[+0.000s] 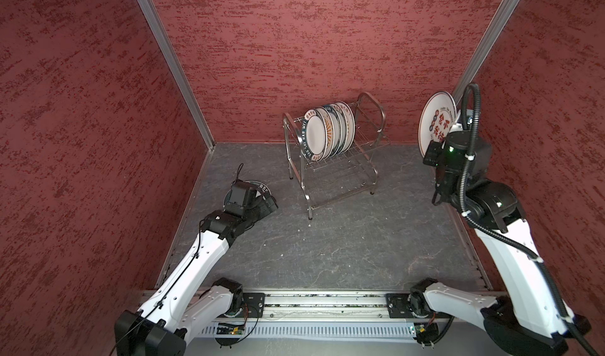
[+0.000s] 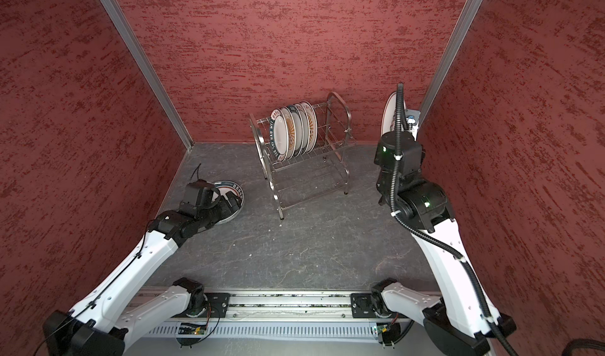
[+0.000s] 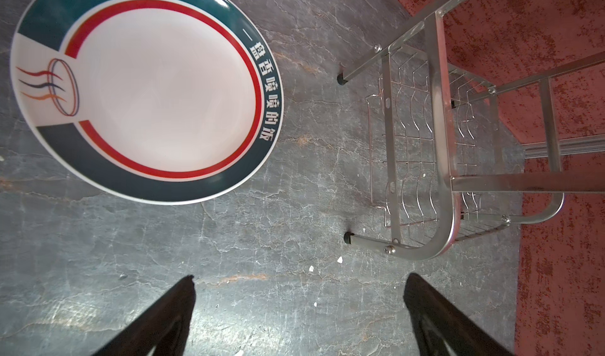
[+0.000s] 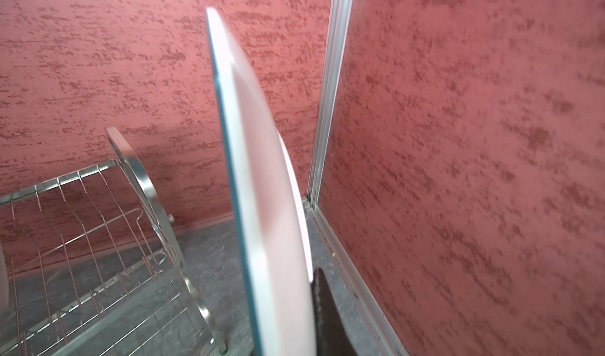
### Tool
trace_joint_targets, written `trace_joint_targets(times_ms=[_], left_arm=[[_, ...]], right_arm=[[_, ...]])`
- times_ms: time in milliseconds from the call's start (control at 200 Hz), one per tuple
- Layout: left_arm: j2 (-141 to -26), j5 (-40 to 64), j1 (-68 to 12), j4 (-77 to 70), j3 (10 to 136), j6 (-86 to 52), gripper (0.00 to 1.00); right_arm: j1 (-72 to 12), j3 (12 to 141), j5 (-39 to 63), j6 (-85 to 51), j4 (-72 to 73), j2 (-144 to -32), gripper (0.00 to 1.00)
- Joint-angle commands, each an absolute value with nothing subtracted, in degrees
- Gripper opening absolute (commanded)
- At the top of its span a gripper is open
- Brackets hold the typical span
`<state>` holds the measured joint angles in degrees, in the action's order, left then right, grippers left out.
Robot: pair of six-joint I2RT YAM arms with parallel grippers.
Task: Unload the plates from the dish rack
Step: Place the plate among the plates.
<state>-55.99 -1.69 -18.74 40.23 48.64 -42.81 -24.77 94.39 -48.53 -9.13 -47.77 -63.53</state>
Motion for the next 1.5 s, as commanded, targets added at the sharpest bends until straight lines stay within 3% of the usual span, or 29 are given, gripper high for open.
trace_joint_targets(times_ms=[0,421,1012,1498], left_arm=[[-56.9,0.5,-18.3,38.8,48.3,-41.8,1.00],[-58.9,7.1,-18.5,33.7,46.4,-40.1,0.99],[-62.7,10.7,-23.4,29.0,46.7,-38.6,0.99],[-63.3,14.6,-26.1,25.1,47.5,-38.4,1.00]], right_arm=[[-24.1,91.0,-47.6,-22.5,-56.1,-59.7,0.03],[-21.9,72.3,-18.6,-37.3,-60.1,-49.9,0.03],[-20.6,52.4,19.8,-42.6,-34.6,-48.9,0.03],[-20.5,43.2,33.9,-48.8,-14.4,-53.2,0.04]])
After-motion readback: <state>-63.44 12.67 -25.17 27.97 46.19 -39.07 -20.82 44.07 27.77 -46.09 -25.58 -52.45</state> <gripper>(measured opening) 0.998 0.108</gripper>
